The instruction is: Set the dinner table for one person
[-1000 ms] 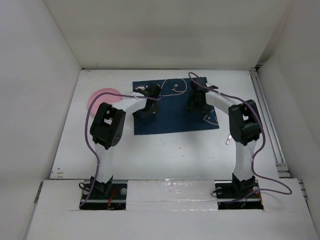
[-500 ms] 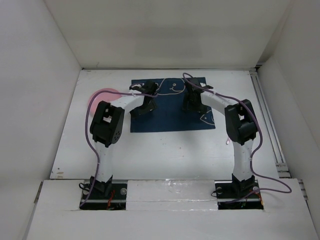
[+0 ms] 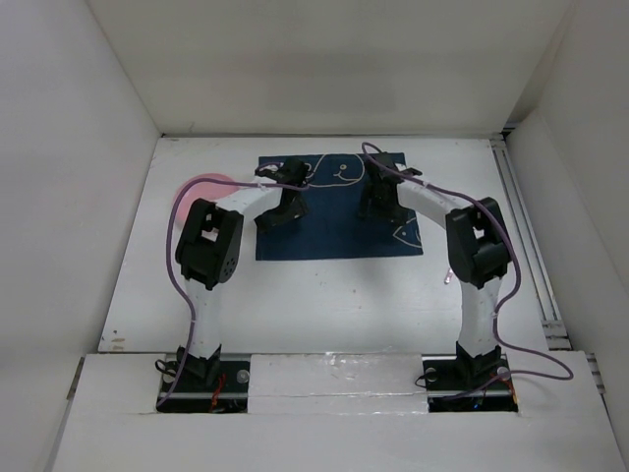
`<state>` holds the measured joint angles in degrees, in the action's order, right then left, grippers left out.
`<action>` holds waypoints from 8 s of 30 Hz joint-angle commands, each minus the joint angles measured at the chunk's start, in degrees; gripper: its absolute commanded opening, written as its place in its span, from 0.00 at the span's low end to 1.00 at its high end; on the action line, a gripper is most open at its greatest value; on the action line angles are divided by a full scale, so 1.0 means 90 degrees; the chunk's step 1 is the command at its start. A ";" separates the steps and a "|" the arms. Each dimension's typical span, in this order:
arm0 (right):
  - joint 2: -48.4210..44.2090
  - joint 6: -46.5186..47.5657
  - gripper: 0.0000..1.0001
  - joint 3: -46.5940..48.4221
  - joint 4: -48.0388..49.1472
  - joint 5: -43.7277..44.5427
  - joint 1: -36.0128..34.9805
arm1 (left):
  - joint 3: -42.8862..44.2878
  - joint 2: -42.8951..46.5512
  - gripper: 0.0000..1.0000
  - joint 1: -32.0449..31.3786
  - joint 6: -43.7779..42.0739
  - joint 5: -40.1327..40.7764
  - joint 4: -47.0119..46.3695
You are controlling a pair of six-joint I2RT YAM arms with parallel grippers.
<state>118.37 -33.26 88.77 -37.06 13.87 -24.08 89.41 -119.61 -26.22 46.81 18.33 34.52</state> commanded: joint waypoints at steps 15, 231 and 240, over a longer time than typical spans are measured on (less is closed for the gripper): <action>-0.1557 -0.0007 0.88 0.0149 0.0433 0.0100 -0.0147 | 0.1042 0.1298 1.00 0.0100 -0.0737 -0.0375 -0.0115; -0.0076 0.0785 0.27 0.2354 0.1627 -0.0096 -0.3262 | -0.3537 0.5761 0.00 0.1770 -0.1558 -0.2427 -0.1453; -0.0007 0.0785 0.00 0.2295 0.1686 -0.0027 -0.3438 | -0.3401 0.5761 0.09 0.1770 -0.1500 -0.2544 -0.1454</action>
<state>119.61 -25.04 107.90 -23.77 15.62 -54.52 56.18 -69.01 -11.18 32.75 -4.08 23.81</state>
